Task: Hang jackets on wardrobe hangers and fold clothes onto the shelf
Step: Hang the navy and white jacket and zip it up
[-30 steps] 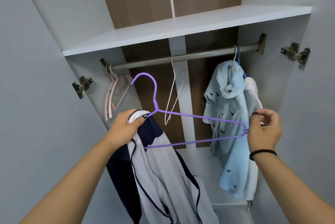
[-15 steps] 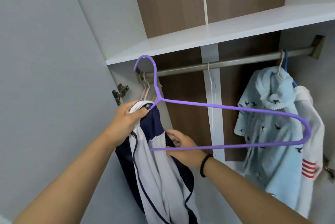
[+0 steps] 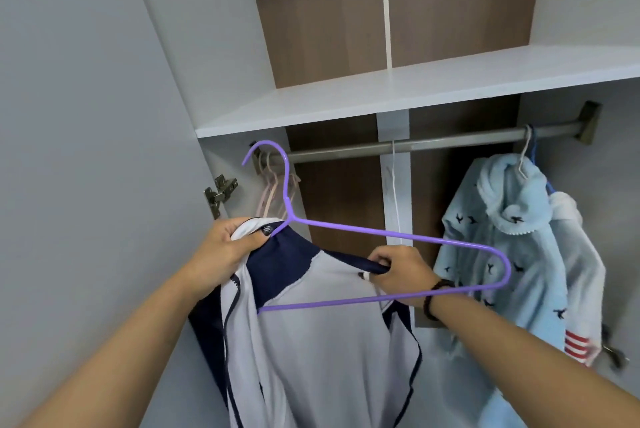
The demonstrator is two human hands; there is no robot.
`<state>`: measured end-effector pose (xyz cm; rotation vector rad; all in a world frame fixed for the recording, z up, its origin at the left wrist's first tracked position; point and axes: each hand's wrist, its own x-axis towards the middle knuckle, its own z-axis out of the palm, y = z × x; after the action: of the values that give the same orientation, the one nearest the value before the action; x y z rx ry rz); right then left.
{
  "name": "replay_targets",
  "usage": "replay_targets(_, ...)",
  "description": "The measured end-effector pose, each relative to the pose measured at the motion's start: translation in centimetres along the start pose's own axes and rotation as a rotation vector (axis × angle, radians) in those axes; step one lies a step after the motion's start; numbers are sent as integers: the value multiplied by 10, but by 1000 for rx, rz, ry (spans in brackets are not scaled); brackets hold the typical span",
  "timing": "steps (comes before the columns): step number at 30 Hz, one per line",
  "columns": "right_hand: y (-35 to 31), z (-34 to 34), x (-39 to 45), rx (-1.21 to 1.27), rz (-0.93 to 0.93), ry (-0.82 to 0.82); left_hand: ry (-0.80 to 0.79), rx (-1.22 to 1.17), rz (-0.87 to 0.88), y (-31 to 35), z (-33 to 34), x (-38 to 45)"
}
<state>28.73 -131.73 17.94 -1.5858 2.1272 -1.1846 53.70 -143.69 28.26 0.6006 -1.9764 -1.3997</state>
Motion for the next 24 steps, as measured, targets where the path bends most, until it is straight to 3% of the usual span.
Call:
replay_targets(5,35,-57,-12,-224,84,-33,21,27,-38,-6,7,8)
replay_targets(9,57,-95,-27,-78,154,-23,-44,181,-48,-11,18,9)
replay_targets(13,54,-125,-34,-130,165,-24,-10,328,-16,-12,31,14)
replay_targets(19,36,-157,-35,-286,211,253,108,560,94,-10,56,27)
replay_targets(24,27,-175,-40,-409,299,333,131,585,156,-4,69,33)
